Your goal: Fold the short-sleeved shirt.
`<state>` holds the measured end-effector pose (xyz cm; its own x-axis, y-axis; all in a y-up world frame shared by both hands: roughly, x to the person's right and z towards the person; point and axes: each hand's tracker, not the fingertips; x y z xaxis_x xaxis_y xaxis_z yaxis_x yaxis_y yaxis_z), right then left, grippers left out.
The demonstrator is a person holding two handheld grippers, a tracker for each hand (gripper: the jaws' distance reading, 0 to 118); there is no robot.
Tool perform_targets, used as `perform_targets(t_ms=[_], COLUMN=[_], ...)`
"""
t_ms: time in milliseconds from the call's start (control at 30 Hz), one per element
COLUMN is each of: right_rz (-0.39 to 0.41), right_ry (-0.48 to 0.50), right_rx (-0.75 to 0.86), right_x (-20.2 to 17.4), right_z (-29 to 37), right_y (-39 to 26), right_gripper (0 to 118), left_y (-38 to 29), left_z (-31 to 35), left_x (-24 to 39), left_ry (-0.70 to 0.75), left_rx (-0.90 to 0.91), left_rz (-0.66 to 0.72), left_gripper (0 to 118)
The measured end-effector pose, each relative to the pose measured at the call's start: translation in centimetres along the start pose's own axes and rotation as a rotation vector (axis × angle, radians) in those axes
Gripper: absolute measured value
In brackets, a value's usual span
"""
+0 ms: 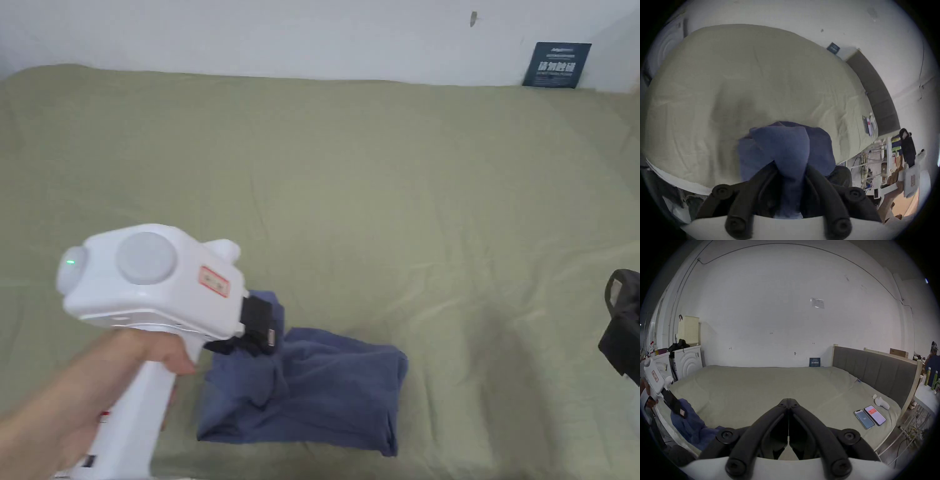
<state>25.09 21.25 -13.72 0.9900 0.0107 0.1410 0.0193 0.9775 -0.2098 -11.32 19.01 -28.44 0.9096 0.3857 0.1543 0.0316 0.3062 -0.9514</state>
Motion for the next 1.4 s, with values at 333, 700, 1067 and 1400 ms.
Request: perform_targets(t_ms=[333,700,1067,1400], right_rz=[-0.02,-0.086,-0.059,-0.093], right_ry=[-0.039,0.02,0.027,0.187], right_rx=[-0.044,-0.096,-0.166,-0.27], right_x=[1.4,0.5,-0.1,-1.9], right_z=[0.0,-0.4,-0.7,-1.7], right_y=[-1.1,-1.9,-3.2,-4.4], right_gripper=[0,0,0,0], left_y=[0.6,-1.4,-7.6,-4.9], left_z=[-8.1,-4.3,-15.9,-12.5], left_x=[6.0,-3.5,-0.5,-0.7], left_ry=[-0.16,-0.47,-0.619,-0.518], left_rx=[-0.017,0.14,-0.113,-0.073], left_rz=[-0.057,0.161,0.161,0.058], left_gripper=[109,0,0,0])
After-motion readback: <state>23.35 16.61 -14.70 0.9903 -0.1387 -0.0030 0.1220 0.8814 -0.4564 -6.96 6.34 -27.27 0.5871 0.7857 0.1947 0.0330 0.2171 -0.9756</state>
